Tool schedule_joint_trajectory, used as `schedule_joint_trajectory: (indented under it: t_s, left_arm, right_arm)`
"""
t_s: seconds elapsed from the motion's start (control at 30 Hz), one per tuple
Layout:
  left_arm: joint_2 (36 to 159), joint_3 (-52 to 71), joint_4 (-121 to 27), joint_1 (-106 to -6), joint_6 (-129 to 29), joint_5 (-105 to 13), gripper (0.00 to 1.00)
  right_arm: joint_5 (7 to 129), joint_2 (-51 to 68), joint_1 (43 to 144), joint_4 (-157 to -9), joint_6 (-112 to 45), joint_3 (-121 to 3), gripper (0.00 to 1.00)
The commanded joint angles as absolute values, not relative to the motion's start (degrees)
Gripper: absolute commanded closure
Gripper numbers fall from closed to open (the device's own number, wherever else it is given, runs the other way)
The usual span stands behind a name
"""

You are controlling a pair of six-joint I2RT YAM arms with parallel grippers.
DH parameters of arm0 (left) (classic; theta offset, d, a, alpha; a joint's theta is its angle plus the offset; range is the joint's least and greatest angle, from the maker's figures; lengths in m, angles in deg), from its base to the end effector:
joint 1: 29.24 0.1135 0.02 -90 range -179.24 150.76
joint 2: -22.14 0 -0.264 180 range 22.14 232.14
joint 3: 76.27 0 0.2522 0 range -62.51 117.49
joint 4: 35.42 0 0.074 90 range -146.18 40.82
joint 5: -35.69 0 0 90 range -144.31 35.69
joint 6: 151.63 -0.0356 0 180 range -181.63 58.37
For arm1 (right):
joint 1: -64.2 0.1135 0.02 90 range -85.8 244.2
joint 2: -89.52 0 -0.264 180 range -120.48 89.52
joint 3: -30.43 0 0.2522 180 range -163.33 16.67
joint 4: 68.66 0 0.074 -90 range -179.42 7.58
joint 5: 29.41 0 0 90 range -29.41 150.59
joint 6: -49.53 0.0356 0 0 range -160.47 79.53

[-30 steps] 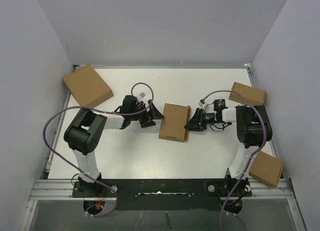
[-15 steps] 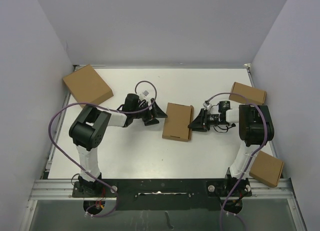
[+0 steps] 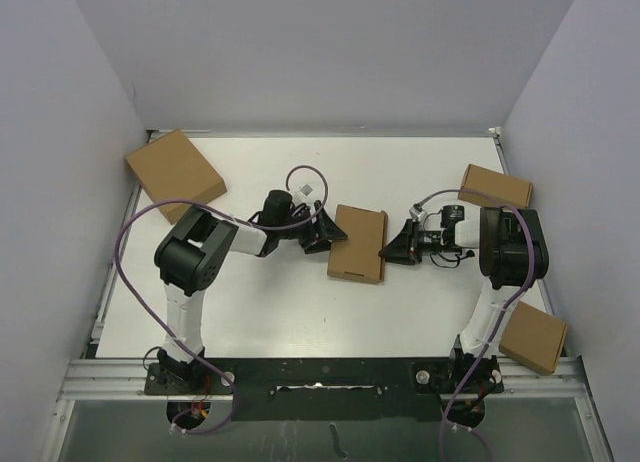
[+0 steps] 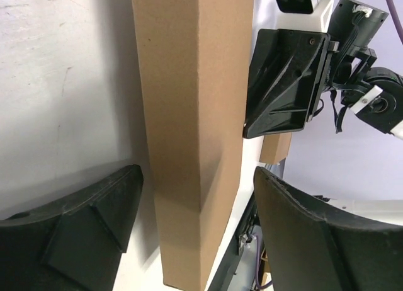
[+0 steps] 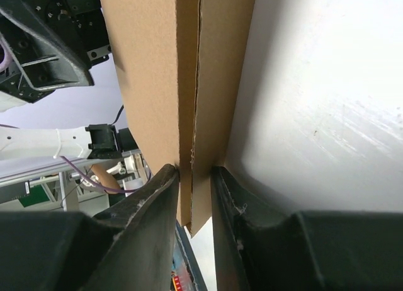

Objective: Fold the paper box

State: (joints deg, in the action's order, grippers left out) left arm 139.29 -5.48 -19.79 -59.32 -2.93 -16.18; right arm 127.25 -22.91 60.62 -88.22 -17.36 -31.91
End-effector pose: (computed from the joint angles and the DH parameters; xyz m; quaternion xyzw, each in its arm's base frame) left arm 0.3370 -0.2206 0.1138 -0.0465 0.8359 -0.5298 0.1354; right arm 0.3146 0.0131 0.0815 0.0954 0.8226 0.5580 0.0537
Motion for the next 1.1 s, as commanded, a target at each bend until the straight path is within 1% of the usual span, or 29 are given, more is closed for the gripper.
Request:
schedule_joint_trajectory:
  t_s: [0.0, 0.13, 0.23, 0.47, 0.53, 0.7, 0.9, 1.07]
  left_arm:
    - [142.5, -3.2, -14.2, -59.6, -0.9, -14.7, 0.32]
    - [143.2, -1.5, -14.0, -60.0, -2.1, -14.3, 0.35]
    - [143.6, -1.1, -12.9, -60.1, -2.8, -13.6, 0.41]
    - [142.1, -2.3, -12.2, -59.5, -8.3, -12.2, 0.59]
    - [141.7, -2.6, -11.8, -59.3, -9.3, -11.3, 0.62]
    - [140.1, -3.6, -10.7, -58.7, -12.4, -10.4, 0.65]
    - [135.1, -9.6, -3.4, -57.3, -18.9, -11.7, 0.66]
    - [131.6, -12.7, -1.1, -54.5, -22.4, -7.8, 0.70]
  right_arm:
    - [122.5, -24.3, 60.3, -87.8, -20.4, -31.5, 0.76]
    - [122.6, -23.6, 61.0, -89.0, -22.4, -32.4, 0.76]
    - [122.3, -22.5, 61.5, -89.8, -24.1, -33.1, 0.74]
    - [121.4, -20.0, 61.3, -92.5, -27.5, -34.7, 0.59]
    - [121.4, -19.7, 61.3, -92.8, -27.8, -34.9, 0.56]
    - [121.6, -18.7, 61.4, -93.7, -28.9, -35.5, 0.53]
    - [120.2, -14.3, 61.0, -96.0, -32.0, -36.5, 0.49]
    - [119.5, -9.5, 60.9, -97.5, -35.5, -37.3, 0.47]
